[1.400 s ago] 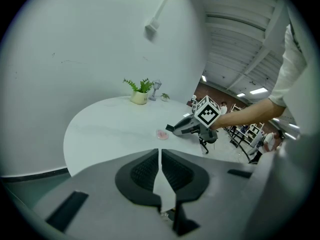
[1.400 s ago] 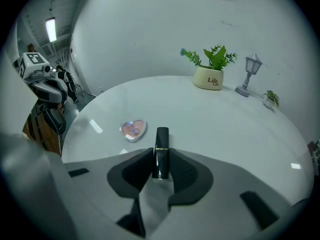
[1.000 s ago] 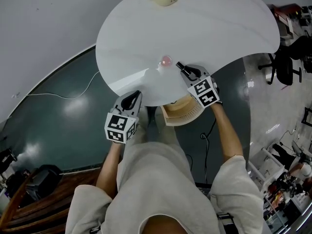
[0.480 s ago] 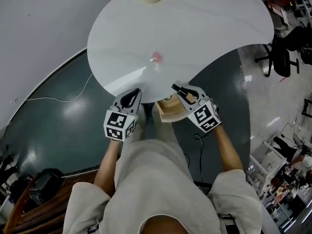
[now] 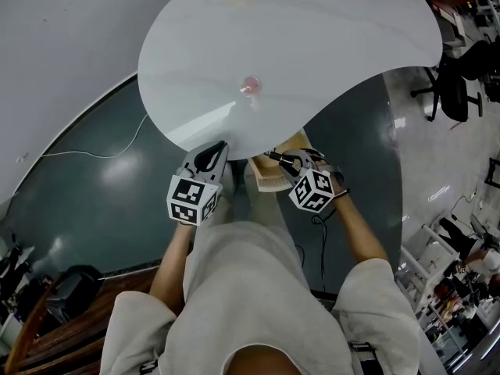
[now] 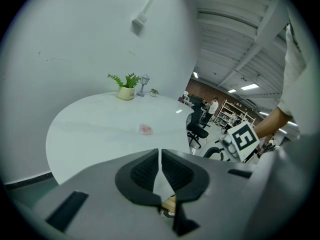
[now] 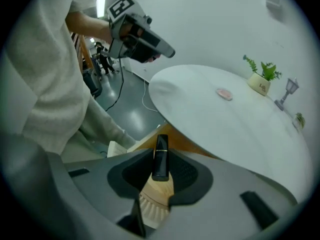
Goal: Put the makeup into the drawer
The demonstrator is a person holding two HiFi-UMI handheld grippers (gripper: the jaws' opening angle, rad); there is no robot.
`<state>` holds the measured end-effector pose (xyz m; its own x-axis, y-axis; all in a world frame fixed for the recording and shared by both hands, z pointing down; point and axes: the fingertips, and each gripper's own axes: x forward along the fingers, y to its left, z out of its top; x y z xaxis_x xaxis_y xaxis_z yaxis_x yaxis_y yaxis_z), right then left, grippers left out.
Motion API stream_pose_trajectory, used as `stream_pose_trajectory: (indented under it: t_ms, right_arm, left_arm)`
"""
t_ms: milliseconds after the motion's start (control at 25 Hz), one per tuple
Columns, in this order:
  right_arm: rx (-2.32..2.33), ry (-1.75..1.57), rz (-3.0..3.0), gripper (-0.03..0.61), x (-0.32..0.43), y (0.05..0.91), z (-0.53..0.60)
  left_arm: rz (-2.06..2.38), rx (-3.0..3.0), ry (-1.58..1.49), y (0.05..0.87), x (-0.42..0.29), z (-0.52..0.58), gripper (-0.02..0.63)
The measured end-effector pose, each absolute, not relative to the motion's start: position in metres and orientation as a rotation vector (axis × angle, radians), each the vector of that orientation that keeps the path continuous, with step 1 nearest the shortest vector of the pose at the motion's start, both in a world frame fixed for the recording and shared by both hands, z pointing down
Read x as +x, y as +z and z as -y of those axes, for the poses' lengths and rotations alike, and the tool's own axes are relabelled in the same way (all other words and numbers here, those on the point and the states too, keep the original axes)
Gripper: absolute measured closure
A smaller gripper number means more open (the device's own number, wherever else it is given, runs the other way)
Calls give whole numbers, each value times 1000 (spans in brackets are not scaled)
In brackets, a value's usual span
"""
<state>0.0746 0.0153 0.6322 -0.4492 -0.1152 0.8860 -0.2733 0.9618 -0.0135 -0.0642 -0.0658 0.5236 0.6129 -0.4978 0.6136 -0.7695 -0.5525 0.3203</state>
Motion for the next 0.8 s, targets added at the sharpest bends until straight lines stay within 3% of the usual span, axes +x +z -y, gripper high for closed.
stream_pose_trajectory:
  t_ms: [320,800]
  right_arm:
    - [-29,-57,1859,485,74,708,-38]
    - [-117,-73,1739,483,64,789,-33]
  left_arm:
    - [1007,2228,640,533,-72,55,591]
    - [1030,2157,656,553,-93,37,591]
